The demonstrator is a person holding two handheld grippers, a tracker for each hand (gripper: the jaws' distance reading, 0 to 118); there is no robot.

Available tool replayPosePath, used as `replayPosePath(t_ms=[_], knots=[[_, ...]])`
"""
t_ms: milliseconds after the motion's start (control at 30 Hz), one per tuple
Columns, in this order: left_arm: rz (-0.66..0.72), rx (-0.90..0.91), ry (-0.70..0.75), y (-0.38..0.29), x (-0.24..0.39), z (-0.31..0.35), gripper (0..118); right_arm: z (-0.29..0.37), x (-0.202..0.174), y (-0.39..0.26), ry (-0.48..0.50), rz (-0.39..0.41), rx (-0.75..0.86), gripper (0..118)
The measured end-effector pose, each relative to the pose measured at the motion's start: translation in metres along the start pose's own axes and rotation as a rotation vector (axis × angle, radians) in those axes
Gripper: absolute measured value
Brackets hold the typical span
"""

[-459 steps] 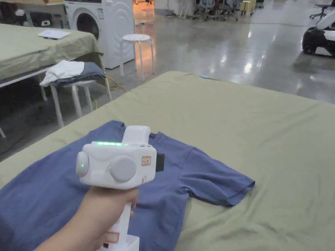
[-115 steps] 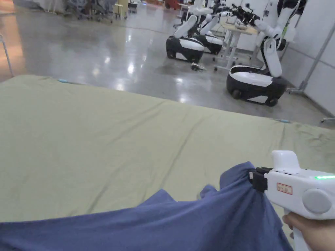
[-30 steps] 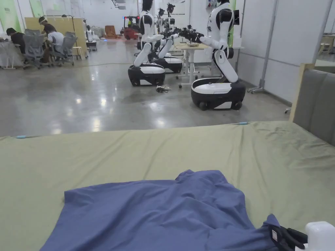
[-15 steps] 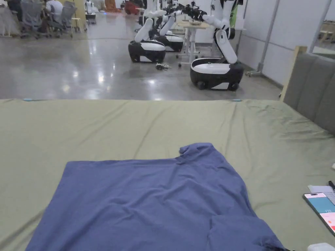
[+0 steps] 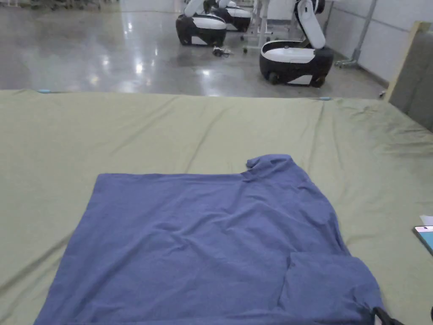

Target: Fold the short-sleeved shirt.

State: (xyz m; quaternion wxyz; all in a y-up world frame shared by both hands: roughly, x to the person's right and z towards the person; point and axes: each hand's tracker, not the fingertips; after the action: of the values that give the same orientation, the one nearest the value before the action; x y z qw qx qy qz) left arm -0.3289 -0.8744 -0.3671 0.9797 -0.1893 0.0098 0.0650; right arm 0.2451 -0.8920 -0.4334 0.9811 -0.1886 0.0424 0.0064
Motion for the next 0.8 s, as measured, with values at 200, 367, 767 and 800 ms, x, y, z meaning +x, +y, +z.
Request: replayPosePath(t_ms=[200, 367, 767, 800], knots=[[-0.106, 0.001, -0.025, -0.005, 0.018, 0.026, 0, 0.007, -0.046, 0.028, 0.125, 0.063, 0.04, 0], [-0.097, -0.153, 0.035, -0.022, 0.009, -0.012, 3, -0.002, -0.065, 0.04, 0.124, 0.108, 0.048, 0], [0.017, -0.276, 0.01, -0.042, -0.02, -0.082, 53, -0.018, -0.074, 0.038, 0.133, 0.119, -0.031, 0], [0.004, -0.287, 0.006, -0.044, -0.02, -0.086, 32, -0.019, -0.073, 0.038, 0.13, 0.116, -0.039, 0]])
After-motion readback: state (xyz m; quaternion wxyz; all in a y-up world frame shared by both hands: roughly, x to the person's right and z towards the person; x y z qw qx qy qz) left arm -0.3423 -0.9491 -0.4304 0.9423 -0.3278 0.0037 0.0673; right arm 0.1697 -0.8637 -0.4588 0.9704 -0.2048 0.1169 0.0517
